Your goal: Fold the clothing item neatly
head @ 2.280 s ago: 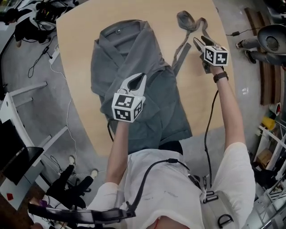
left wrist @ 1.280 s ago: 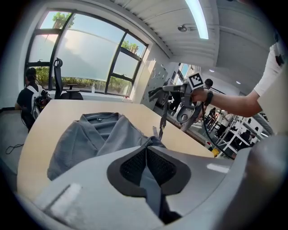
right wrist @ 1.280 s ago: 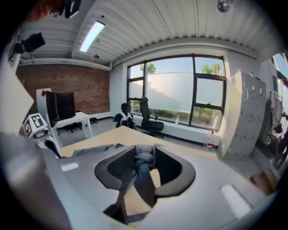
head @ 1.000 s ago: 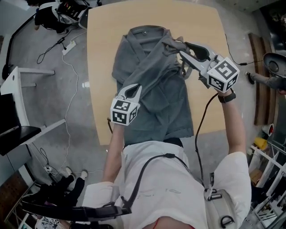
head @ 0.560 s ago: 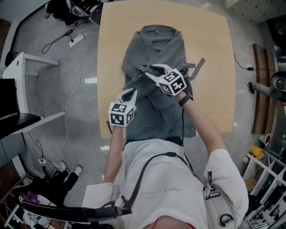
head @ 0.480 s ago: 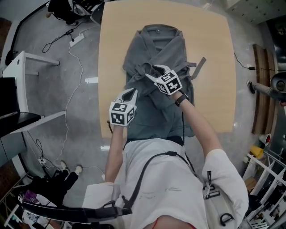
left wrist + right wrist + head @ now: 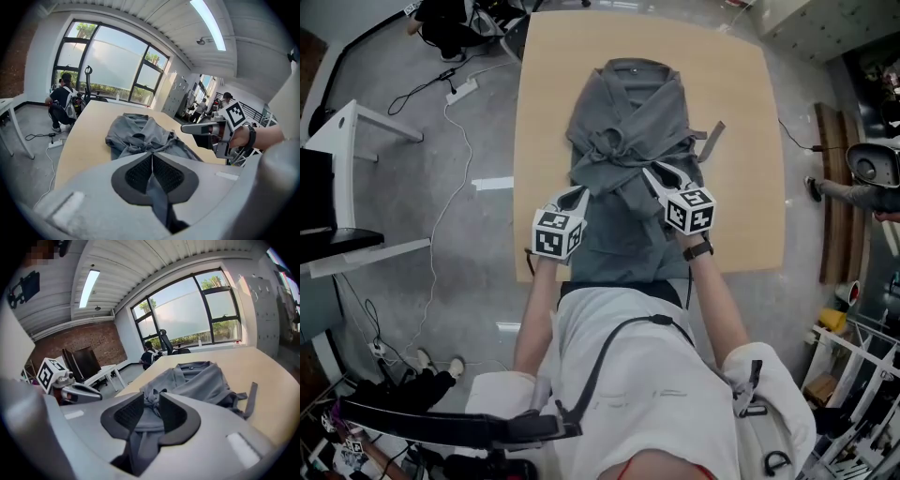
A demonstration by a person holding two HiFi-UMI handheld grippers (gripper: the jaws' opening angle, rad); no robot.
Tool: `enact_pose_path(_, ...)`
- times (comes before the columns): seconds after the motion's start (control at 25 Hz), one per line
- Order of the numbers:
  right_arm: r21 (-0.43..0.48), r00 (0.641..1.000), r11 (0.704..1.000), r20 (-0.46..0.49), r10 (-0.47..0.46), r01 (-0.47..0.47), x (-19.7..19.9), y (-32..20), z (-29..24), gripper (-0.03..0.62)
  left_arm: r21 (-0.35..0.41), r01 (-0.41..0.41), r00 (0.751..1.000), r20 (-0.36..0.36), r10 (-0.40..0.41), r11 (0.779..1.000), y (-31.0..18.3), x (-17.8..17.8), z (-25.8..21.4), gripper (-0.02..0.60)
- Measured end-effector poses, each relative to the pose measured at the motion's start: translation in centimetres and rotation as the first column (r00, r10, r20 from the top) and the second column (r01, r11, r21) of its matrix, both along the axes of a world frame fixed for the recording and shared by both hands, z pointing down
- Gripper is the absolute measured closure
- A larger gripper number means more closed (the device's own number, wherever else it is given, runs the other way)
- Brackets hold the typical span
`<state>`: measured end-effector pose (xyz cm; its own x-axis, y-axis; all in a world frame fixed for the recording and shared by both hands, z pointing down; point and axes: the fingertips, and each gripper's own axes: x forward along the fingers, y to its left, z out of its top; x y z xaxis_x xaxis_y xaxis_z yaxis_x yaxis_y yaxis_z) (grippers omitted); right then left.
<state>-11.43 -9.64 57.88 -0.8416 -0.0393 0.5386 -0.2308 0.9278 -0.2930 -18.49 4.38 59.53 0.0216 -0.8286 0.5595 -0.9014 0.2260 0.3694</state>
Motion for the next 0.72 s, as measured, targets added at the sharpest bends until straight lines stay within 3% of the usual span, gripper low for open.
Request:
enact_pose_path(0.08,0.016,1.0,1.0,-0.004,0.01,-0.01,2.8,1.5,-0.1,0.537,-0.01,-0.031,1.0,0.0,0.031,0.999,0.6,1.3,0.3,0.575)
enact_pose_path(0.2,-0.034,0.999,0.999,-0.001,0.036,-0.036,8.2,3.5,0.6,0.597,-0.049,-0.07,0.997,0.037,0.072,0.996,1.6,4.2,0.9,0.574)
enact_pose_path(0.28,-0.084,1.0,0.996,-0.015,0.026,-0.027,11.9,4.9,1.8,0.597,-0.089,-0.076,0.993,0.081,0.083,0.993,2.7,6.1,1.7,0.575)
enact_pose_path(0.36,-0.103,0.999,0.995,-0.043,-0.016,0.012,15.4,6.2,3.1,0.597,-0.126,-0.047,0.992,0.11,0.061,0.991,4.0,7.8,2.6,0.575)
enact_pose_path(0.52,-0.089,0.988,0.99,-0.098,-0.117,0.108,21.8,8.5,5.2,0.597,-0.168,0.094,0.993,0.092,-0.079,0.981,7.5,12.8,3.9,0.574)
enact_pose_path(0.6,-0.101,0.989,0.99,-0.102,-0.111,0.1,25.2,8.7,5.9,0.597,-0.198,0.156,0.986,0.092,-0.14,0.968,9.1,15.9,4.6,0.574)
enact_pose_path(0.72,-0.143,0.99,0.989,-0.13,-0.055,0.036,30.1,8.9,7.5,0.575,-0.284,0.168,0.981,0.142,-0.132,0.944,11.8,20.1,6.2,0.572)
